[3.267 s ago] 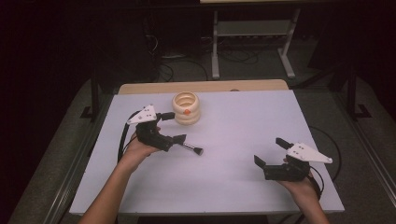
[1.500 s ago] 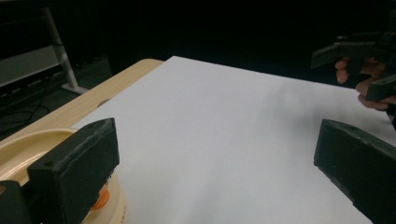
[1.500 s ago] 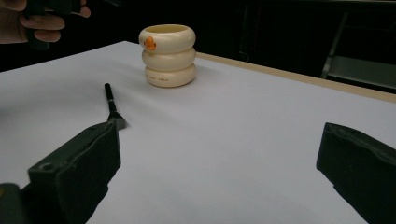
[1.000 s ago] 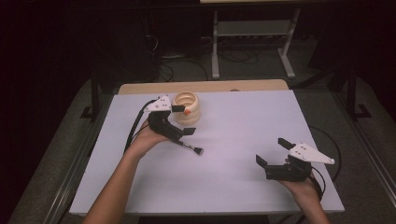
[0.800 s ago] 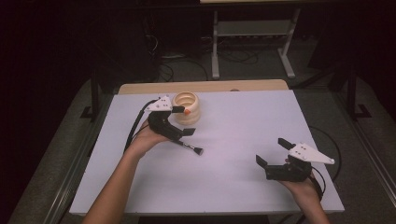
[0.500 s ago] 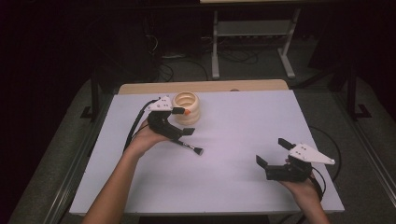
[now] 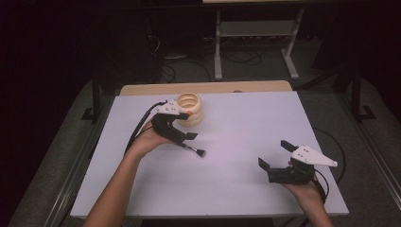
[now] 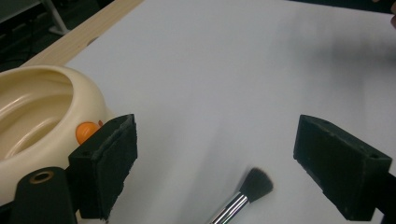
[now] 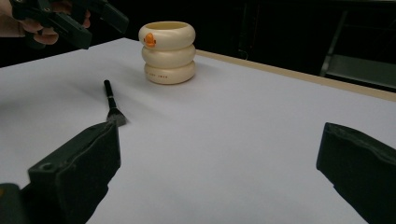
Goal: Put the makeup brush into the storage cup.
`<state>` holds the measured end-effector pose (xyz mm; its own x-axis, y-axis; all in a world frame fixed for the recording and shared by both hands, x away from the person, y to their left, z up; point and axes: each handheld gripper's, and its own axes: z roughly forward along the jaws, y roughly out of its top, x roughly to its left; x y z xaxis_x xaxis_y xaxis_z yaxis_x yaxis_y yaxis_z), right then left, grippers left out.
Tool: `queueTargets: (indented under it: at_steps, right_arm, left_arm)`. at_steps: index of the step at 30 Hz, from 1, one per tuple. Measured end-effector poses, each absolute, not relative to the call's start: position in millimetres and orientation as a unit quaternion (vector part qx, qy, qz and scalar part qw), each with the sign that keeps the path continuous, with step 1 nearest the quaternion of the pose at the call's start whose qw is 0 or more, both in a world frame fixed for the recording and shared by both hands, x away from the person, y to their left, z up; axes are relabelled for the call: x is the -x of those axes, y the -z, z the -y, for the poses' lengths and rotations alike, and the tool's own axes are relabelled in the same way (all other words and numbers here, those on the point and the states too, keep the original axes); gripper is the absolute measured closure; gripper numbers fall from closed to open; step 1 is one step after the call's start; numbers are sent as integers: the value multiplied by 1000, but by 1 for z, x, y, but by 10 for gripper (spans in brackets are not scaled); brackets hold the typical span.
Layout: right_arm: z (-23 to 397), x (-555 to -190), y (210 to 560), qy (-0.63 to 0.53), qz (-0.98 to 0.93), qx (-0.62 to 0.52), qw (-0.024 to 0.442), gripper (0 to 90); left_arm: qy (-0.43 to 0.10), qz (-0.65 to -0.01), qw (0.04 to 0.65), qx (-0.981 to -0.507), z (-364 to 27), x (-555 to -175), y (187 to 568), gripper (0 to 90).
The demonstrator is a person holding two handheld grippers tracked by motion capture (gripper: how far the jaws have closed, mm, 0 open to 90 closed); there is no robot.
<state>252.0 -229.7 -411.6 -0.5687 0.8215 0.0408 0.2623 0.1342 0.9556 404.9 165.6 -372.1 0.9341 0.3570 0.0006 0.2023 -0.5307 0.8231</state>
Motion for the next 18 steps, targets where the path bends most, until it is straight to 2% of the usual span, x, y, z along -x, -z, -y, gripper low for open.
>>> queueTargets:
  at_steps: [10,18]
  right_arm:
    - [230,-252,412,-534,-706,-383,262,0]
    - [230,-252,412,-534,-707,-383,262,0]
  left_arm:
    - [-78,-159,435,-883,-165,-406,377,158]
    - [-71,-154,404,-899,-164,-409,386,216]
